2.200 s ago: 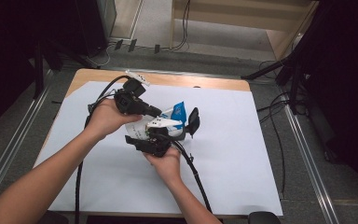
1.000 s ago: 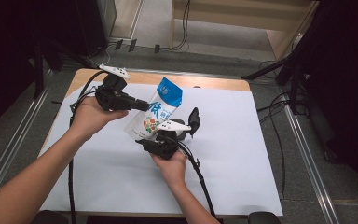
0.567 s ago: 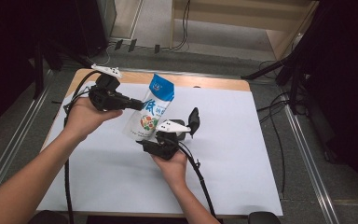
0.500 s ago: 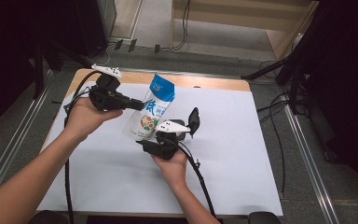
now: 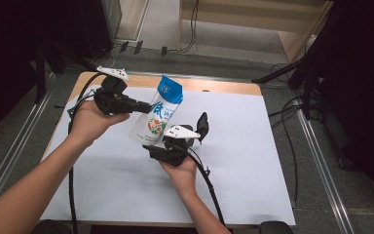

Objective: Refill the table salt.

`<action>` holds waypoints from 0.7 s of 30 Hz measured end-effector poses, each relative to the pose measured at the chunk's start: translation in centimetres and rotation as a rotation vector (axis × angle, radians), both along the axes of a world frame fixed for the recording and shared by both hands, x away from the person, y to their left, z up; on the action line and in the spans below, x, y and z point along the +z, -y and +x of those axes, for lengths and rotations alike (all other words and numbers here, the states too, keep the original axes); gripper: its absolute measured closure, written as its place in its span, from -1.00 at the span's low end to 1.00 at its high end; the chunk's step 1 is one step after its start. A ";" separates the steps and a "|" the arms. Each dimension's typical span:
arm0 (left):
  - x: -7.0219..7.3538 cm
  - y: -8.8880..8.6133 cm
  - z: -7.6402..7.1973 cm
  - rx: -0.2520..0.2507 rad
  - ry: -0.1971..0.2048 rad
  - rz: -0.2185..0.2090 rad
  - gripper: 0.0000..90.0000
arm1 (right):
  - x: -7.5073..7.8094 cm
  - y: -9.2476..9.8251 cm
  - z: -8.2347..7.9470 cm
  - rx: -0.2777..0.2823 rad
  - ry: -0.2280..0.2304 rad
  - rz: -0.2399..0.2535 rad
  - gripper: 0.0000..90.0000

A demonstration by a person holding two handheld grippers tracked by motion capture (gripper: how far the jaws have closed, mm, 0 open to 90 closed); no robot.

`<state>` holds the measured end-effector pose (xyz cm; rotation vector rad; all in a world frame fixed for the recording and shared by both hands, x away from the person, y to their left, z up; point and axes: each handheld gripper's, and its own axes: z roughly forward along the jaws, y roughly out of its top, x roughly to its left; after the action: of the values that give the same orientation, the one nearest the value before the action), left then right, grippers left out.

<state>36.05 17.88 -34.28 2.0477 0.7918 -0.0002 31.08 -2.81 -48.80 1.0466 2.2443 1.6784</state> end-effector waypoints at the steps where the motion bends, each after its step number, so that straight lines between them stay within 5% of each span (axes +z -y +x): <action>1: 0.0 0.1 0.0 0.000 0.002 0.003 1.00 | 0.0 0.0 0.0 -0.002 0.011 -0.002 0.05; 5: -0.1 0.4 0.0 0.001 0.006 0.013 1.00 | 0.3 -0.3 -0.4 -0.008 0.061 -0.039 0.00; 7: -0.1 0.6 0.0 -0.006 0.004 0.014 1.00 | 0.4 -0.5 -0.5 0.009 0.066 -0.043 0.12; 13: -0.2 0.8 0.0 -0.015 -0.001 0.003 1.00 | 0.3 -0.5 -0.4 0.032 0.030 -0.022 0.30; 21: -0.5 0.7 0.3 -0.021 -0.011 -0.007 1.00 | 0.4 -0.5 -0.6 0.062 0.036 -0.042 0.52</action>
<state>36.33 17.20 -34.73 2.0512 0.7758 -0.0256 30.48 -2.28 -48.38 0.9393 2.3014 1.6525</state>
